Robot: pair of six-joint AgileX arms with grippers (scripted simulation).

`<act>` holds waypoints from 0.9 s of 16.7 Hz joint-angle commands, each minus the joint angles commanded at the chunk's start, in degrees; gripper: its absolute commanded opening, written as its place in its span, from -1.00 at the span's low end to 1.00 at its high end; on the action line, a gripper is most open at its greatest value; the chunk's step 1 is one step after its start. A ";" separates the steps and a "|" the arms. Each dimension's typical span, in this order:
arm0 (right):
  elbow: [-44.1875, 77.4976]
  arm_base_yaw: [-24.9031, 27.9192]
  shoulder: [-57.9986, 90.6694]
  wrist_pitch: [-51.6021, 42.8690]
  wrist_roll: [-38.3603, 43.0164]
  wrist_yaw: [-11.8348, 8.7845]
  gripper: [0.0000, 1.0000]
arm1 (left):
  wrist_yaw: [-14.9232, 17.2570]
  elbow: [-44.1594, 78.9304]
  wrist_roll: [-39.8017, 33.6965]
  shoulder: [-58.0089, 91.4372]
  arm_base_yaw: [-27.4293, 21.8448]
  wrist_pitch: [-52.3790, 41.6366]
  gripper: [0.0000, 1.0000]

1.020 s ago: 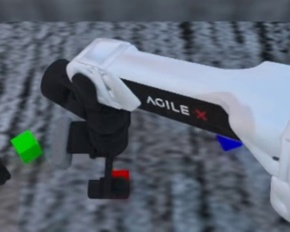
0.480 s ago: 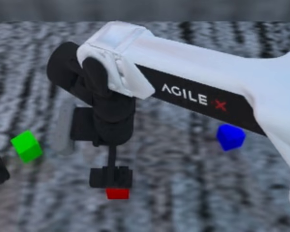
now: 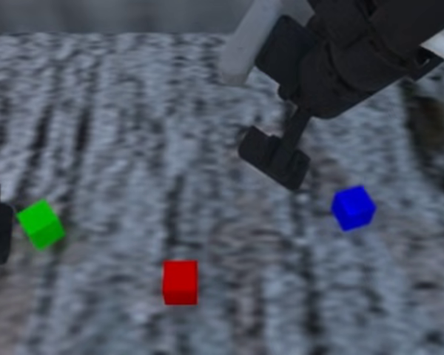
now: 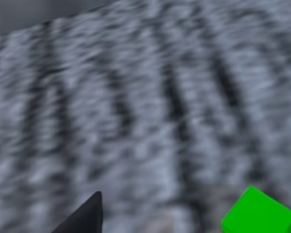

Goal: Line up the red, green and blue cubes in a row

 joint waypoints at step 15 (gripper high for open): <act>-81.58 -34.37 -87.02 46.32 22.19 1.35 1.00 | 0.00 45.36 28.65 67.77 -2.75 -35.98 1.00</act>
